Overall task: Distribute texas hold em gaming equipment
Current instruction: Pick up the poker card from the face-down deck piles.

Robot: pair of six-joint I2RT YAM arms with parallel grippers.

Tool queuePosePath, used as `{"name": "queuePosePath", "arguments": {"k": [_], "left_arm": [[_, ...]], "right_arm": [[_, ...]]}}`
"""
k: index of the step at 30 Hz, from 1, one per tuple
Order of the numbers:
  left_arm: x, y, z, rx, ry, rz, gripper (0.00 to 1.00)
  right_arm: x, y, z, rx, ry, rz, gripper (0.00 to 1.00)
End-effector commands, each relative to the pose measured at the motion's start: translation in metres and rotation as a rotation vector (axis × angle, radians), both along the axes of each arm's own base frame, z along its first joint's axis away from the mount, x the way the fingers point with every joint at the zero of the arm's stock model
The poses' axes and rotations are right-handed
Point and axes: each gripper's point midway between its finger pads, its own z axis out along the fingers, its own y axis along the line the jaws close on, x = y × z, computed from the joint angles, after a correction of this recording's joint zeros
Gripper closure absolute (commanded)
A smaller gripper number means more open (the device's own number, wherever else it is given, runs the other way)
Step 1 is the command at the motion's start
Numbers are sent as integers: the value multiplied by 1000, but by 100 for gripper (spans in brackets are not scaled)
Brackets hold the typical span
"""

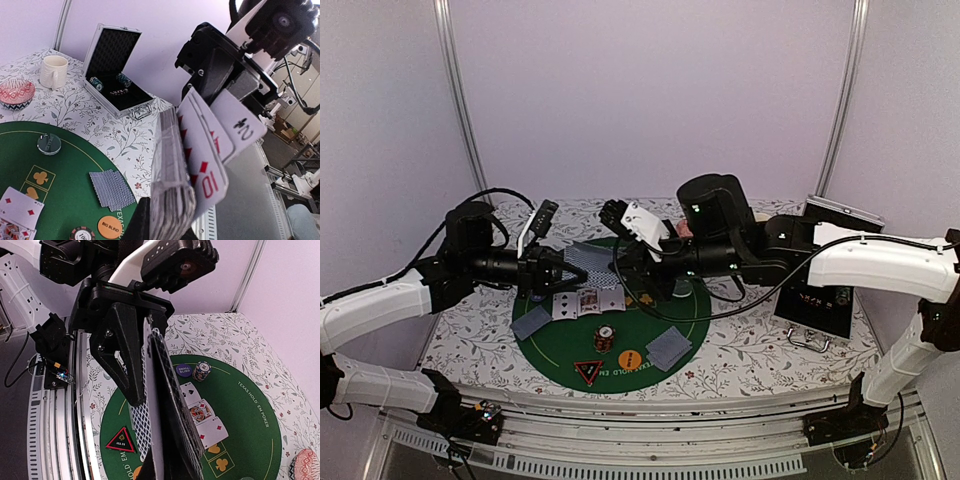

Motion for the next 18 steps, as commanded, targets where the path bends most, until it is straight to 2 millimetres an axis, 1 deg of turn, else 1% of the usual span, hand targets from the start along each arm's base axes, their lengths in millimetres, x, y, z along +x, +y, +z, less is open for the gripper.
{"name": "queuePosePath", "arguments": {"k": [1, 4, 10, 18], "left_arm": [[2, 0, 11, -23, -32, -4, 100], [1, 0, 11, -24, -29, -7, 100], [2, 0, 11, -25, -22, -5, 100], [3, -2, 11, -25, -6, -13, 100]], "right_arm": [[4, -9, 34, 80, -37, -48, 98], [10, -16, 41, 105, -26, -83, 99], [19, -30, 49, 145, -4, -127, 99], [19, -33, 56, 178, 8, -120, 99]]}}
